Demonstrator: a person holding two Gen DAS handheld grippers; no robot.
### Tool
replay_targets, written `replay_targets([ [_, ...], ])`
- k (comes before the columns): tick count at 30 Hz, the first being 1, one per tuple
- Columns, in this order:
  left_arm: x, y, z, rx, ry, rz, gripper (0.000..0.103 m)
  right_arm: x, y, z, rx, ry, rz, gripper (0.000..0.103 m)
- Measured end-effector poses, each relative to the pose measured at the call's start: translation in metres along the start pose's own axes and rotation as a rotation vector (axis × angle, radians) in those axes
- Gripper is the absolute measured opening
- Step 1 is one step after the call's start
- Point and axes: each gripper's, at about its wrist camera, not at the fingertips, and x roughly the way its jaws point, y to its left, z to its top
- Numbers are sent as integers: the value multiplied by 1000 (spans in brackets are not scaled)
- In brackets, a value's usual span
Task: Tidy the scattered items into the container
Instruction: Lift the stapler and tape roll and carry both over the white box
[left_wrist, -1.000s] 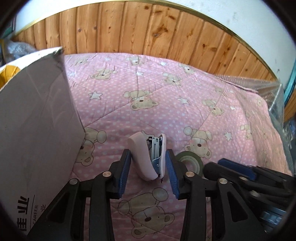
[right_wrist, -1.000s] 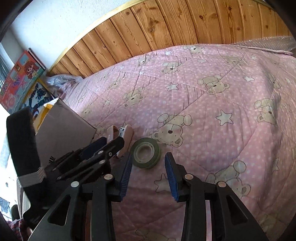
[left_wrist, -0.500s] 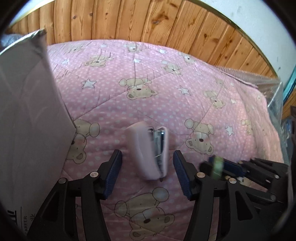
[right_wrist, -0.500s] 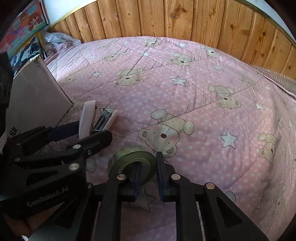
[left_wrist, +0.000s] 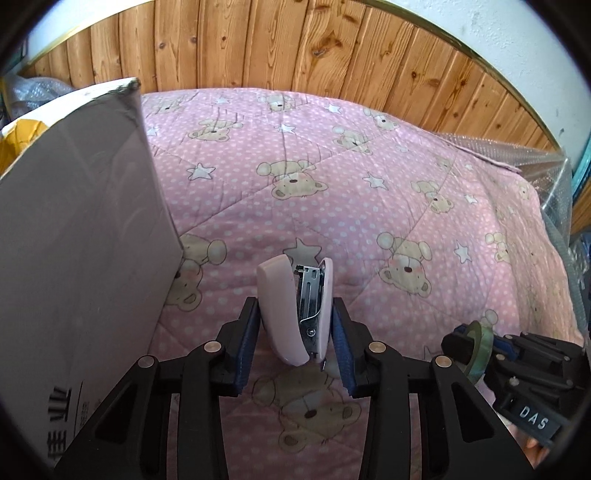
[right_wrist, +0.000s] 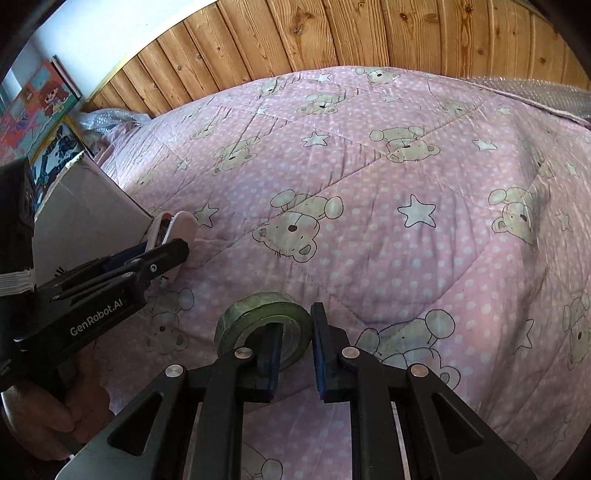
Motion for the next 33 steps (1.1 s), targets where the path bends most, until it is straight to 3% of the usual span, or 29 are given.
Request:
replay_targets([
  [33, -147, -6, -113, 30, -29, -134, 39, -84, 59, -112, 23, -31, 69, 16],
])
